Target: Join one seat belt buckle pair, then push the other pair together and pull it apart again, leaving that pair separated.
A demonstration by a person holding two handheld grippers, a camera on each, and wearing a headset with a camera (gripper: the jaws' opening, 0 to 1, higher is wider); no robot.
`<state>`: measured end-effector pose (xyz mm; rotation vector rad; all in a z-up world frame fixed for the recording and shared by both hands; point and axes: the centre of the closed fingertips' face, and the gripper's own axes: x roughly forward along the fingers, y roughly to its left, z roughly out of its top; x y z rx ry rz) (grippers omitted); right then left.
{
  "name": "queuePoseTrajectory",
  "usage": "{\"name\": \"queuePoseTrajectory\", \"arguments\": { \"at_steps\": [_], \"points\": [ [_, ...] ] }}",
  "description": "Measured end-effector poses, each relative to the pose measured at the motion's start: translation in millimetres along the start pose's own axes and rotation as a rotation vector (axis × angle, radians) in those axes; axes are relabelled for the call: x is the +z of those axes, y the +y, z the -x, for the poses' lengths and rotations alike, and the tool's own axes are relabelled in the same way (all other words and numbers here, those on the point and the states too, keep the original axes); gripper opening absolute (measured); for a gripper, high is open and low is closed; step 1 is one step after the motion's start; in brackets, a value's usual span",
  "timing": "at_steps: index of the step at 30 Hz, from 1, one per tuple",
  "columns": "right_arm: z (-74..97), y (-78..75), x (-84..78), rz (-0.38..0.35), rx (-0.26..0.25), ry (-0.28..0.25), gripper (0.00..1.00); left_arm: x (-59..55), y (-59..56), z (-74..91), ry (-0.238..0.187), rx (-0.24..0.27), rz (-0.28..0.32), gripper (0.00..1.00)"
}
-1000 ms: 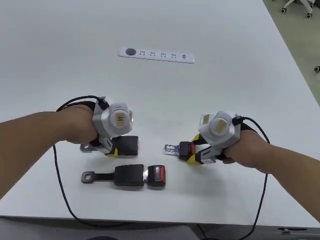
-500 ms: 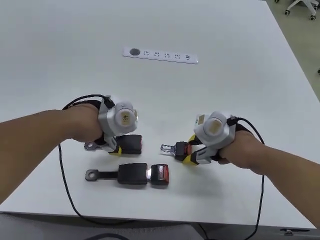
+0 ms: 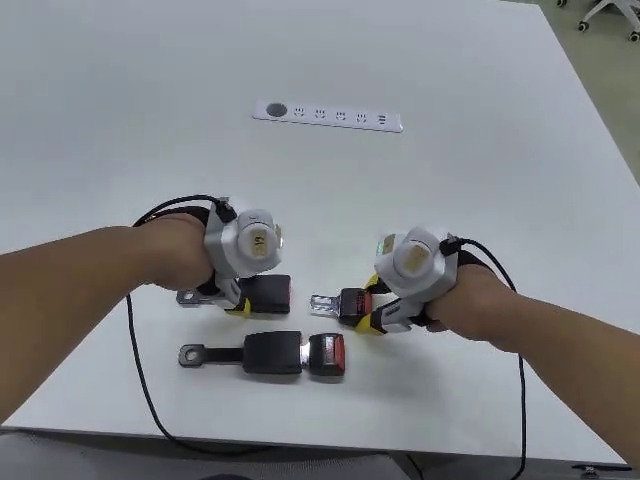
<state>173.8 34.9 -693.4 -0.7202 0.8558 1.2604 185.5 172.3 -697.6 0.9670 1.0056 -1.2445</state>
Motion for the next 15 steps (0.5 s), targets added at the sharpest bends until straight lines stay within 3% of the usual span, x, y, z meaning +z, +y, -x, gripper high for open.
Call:
{"name": "queuePoseTrajectory", "arguments": {
  "at_steps": [15],
  "points": [
    [-11.4,-1.5,16.5,0.019,0.014,-0.024,0.33,0.0,-0.3,-0.6,0.012,-0.004,-0.010,0.32]
  ]
}}
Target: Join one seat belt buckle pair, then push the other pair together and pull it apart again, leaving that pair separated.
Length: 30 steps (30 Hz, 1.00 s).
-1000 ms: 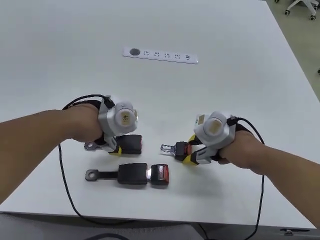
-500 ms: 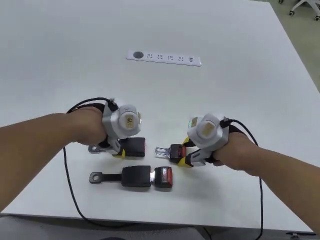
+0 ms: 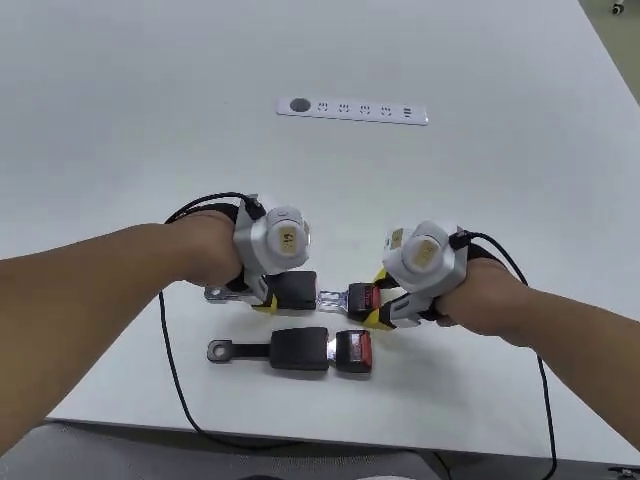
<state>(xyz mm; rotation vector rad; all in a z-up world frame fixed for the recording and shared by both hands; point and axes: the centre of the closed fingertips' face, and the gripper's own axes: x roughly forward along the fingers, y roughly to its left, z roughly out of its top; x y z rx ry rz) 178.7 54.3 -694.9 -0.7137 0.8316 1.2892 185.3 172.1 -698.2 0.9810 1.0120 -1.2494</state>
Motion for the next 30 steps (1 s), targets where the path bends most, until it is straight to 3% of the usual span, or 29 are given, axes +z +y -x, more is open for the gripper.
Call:
{"name": "queuePoseTrajectory", "arguments": {
  "at_steps": [15,23,30],
  "points": [
    [-1.0,-1.3,6.4,-0.021,-0.014,-0.001,0.33,0.5,-2.3,0.6,0.013,-0.003,-0.014,0.32],
    [-3.0,0.1,10.7,0.011,-0.034,0.017,0.33,2.1,-3.6,1.4,0.018,-0.001,-0.019,0.31],
    [-8.9,0.0,17.5,0.021,-0.015,0.012,0.33,3.0,-4.7,3.3,0.032,-0.001,-0.042,0.31]
  ]
}}
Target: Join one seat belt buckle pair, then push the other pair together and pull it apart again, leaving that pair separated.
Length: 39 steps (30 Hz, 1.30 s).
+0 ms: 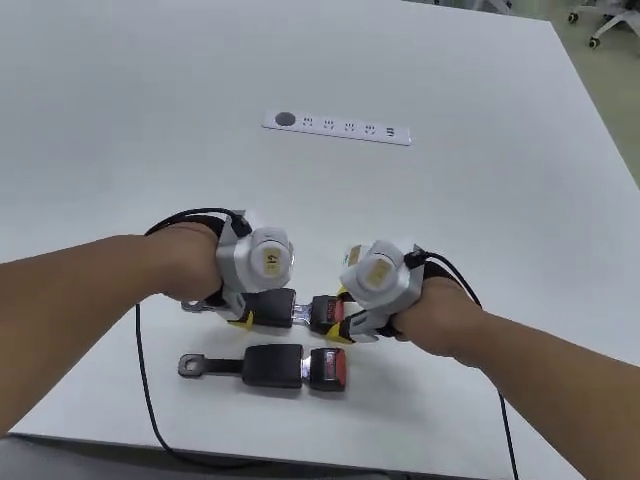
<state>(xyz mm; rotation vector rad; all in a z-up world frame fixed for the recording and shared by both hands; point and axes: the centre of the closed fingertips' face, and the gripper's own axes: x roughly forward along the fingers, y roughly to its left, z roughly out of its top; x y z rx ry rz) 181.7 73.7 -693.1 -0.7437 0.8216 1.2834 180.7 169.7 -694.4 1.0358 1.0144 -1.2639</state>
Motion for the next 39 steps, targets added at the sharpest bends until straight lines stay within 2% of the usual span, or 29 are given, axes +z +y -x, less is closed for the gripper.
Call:
{"name": "queuePoseTrajectory", "arguments": {
  "at_steps": [11,18,20,23,34,39],
  "points": [
    [-1.0,1.1,3.7,-0.019,0.019,-0.040,0.32,0.0,-0.6,3.2,-0.017,0.001,0.020,0.31],
    [-3.6,-1.9,7.5,-0.040,0.021,-0.060,0.32,-1.4,0.8,2.6,-0.053,0.002,0.061,0.31],
    [-4.7,-3.8,7.8,-0.034,0.017,-0.056,0.32,-2.7,2.4,1.0,-0.062,0.000,0.064,0.31],
    [-5.0,-5.0,8.0,-0.032,0.022,-0.061,0.32,0.5,-1.1,0.6,-0.070,-0.004,0.054,0.30],
    [-13.1,-1.7,19.4,-0.022,0.026,-0.058,0.32,-0.4,0.1,-0.9,-0.070,-0.009,0.043,0.30],
    [-12.1,-0.9,19.0,-0.020,0.023,-0.060,0.32,-1.3,0.6,-1.3,-0.063,-0.012,0.043,0.31]
  ]
}}
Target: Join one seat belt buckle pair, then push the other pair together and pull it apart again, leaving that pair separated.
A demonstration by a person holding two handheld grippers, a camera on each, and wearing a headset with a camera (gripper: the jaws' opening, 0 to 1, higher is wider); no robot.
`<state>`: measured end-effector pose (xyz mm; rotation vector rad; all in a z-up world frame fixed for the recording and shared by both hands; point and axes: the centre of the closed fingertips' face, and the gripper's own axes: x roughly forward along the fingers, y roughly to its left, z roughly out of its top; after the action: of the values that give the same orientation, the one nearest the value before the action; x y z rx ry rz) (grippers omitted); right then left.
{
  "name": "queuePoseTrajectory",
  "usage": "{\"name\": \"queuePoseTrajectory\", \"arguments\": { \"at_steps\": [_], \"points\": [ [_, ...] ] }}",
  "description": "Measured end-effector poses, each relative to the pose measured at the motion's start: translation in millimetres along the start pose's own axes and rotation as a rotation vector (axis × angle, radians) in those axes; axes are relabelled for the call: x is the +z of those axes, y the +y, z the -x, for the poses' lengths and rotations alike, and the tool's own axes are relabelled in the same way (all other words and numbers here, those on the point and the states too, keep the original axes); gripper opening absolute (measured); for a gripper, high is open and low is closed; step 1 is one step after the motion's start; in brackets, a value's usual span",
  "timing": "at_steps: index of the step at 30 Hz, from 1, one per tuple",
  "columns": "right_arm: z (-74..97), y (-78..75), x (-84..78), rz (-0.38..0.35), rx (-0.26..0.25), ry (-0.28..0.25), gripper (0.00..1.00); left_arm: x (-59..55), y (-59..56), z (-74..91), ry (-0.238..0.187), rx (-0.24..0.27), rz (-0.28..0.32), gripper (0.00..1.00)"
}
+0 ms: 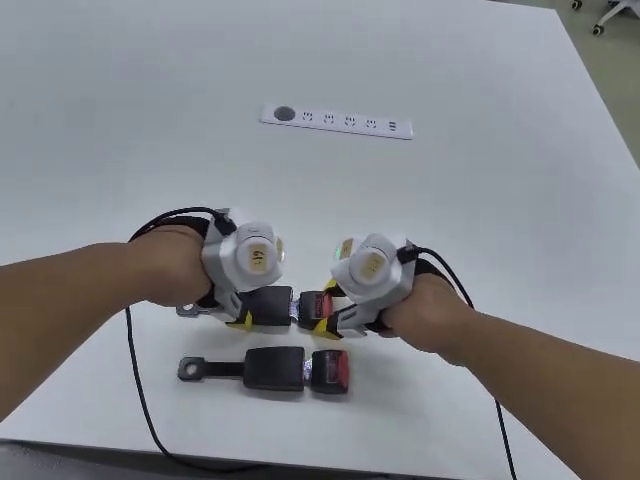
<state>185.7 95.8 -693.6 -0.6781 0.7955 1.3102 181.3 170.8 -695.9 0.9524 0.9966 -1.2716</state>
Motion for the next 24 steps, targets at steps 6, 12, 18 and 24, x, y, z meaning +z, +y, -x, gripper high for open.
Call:
{"name": "queuePoseTrajectory", "arguments": {
  "at_steps": [6,12,18,24],
  "points": [
    [0.1,0.2,0.2,0.008,0.000,0.004,0.32,-1.3,0.3,0.4,0.007,0.002,0.006,0.31],
    [1.6,1.1,0.9,0.005,-0.005,0.006,0.33,-1.9,-0.4,1.7,0.004,0.003,0.008,0.31],
    [1.2,0.6,-0.1,0.002,-0.008,0.012,0.33,-1.9,-0.2,2.1,0.009,0.003,0.009,0.31],
    [4.4,0.2,-4.6,-0.003,-0.010,0.012,0.33,-3.0,1.2,0.9,0.015,0.007,0.014,0.31]
  ]
}}
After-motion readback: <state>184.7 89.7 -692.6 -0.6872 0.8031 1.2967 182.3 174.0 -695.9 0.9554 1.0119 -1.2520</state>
